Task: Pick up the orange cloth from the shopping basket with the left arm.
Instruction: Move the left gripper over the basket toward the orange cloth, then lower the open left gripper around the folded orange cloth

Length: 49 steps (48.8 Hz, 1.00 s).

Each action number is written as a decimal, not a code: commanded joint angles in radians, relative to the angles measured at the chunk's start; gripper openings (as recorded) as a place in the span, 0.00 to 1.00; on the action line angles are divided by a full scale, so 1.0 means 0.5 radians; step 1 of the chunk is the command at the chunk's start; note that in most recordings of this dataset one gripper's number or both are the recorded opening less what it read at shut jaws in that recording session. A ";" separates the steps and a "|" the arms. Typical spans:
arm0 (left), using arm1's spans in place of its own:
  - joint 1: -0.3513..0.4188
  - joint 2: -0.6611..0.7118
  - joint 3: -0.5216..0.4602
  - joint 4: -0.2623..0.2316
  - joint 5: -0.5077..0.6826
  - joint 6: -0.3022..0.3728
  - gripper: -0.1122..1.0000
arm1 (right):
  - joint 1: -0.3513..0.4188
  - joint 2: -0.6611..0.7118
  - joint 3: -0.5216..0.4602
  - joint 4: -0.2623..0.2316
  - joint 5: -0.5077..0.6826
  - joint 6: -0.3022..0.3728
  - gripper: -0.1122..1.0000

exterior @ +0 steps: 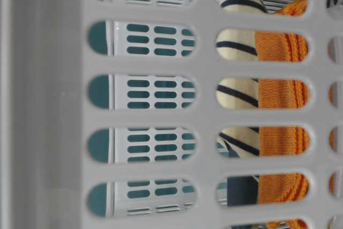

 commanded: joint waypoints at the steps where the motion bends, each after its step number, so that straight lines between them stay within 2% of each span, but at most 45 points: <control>1: -0.028 0.037 -0.132 0.080 0.086 -0.067 0.15 | 0.009 0.028 -0.025 0.003 -0.018 0.018 0.10; 5: -0.028 0.080 -0.245 0.080 0.285 -0.132 0.10 | 0.009 0.031 -0.021 0.040 -0.021 0.034 0.10; 8: -0.028 0.129 -0.347 0.080 0.448 -0.156 0.10 | 0.009 0.031 -0.021 0.043 -0.015 0.058 0.09; 18: -0.034 0.387 -0.721 0.080 0.874 -0.156 0.10 | 0.009 0.031 -0.021 0.040 -0.018 0.114 0.09; 24: -0.074 0.641 -0.985 0.080 1.126 -0.156 0.10 | 0.009 0.025 -0.021 0.040 -0.012 0.114 0.09; 37: -0.181 1.295 -1.675 0.083 1.859 -0.156 0.10 | 0.009 -0.003 -0.021 0.040 0.018 0.114 0.09; 49: -0.206 1.749 -2.191 0.080 2.344 -0.160 0.10 | 0.009 -0.018 -0.021 0.043 0.018 0.114 0.09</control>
